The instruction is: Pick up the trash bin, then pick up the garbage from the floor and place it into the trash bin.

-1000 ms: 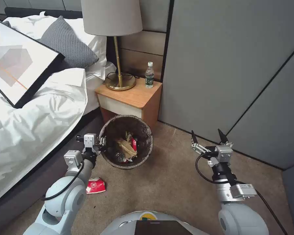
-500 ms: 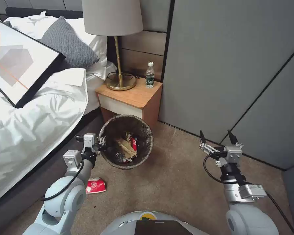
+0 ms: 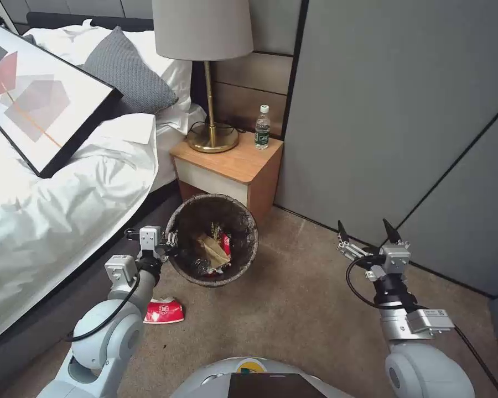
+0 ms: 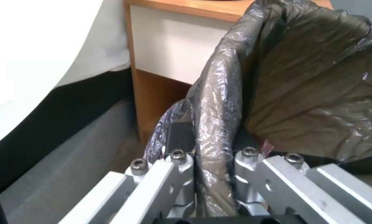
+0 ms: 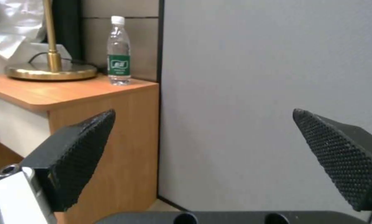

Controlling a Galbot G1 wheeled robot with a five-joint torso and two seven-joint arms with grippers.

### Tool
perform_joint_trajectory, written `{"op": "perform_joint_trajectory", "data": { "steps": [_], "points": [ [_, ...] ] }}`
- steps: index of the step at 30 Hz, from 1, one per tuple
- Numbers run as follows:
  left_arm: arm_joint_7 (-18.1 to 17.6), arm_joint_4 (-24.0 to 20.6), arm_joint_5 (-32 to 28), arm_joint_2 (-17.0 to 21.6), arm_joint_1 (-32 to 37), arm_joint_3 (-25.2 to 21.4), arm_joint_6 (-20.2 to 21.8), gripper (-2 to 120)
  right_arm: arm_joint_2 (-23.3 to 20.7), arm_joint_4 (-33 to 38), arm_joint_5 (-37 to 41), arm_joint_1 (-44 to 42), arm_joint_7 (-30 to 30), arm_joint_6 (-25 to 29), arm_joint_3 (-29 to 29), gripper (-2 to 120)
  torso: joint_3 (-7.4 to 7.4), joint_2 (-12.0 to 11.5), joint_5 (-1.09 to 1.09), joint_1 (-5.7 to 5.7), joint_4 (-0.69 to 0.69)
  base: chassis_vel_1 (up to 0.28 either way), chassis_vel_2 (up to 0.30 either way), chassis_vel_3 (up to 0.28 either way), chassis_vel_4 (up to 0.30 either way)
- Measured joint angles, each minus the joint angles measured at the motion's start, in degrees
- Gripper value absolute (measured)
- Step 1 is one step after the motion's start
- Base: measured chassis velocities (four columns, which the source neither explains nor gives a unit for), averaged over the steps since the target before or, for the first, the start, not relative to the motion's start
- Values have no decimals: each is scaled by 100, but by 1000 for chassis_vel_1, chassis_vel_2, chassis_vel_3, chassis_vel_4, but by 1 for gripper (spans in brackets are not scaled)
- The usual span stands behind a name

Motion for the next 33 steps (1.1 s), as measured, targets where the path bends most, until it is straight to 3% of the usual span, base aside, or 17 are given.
{"op": "perform_joint_trajectory", "data": {
  "steps": [33],
  "points": [
    [76, -40, 0, -16, 88, -13, -47, 7, -297, -64, 58, 76, 80, -131, -218, 100, 0, 0, -1, 0, 1, 28, 29, 27, 30]
  ]
}}
